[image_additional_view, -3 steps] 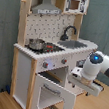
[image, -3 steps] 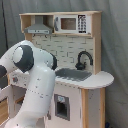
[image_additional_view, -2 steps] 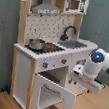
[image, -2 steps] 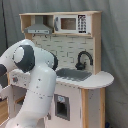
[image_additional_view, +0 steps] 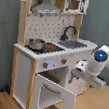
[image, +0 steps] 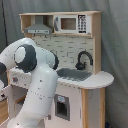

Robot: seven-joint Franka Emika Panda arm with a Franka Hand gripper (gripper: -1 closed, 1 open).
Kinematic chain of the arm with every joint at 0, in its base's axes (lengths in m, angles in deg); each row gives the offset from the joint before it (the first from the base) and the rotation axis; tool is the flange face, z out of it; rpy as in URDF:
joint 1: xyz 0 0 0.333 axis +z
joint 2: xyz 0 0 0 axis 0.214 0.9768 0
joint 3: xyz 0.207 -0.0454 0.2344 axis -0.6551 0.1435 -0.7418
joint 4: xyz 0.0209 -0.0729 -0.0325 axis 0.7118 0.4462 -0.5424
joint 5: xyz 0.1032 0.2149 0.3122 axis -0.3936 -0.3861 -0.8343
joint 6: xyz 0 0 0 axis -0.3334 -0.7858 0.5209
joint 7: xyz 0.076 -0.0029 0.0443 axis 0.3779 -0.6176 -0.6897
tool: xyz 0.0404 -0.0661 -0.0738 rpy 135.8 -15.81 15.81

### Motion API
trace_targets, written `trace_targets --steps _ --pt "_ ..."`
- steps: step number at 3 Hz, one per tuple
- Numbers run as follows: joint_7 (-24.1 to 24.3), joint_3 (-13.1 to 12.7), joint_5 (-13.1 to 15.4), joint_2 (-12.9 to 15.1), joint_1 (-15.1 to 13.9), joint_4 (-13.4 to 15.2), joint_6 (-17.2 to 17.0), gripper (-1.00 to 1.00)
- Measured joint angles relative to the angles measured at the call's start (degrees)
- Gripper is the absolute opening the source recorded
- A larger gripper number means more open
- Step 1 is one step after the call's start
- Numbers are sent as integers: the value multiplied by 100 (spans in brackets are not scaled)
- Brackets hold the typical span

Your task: Play with the kitchen

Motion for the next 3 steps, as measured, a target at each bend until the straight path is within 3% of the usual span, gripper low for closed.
trace_targets --steps 1,2,3 --pt "-25 -231 133 0 -73 -72 -624 100" --pt "-129 -308 443 -4 -65 -200 -1117 100" --pt "-195 -308 989 -8 -18 -287 -1364 100"
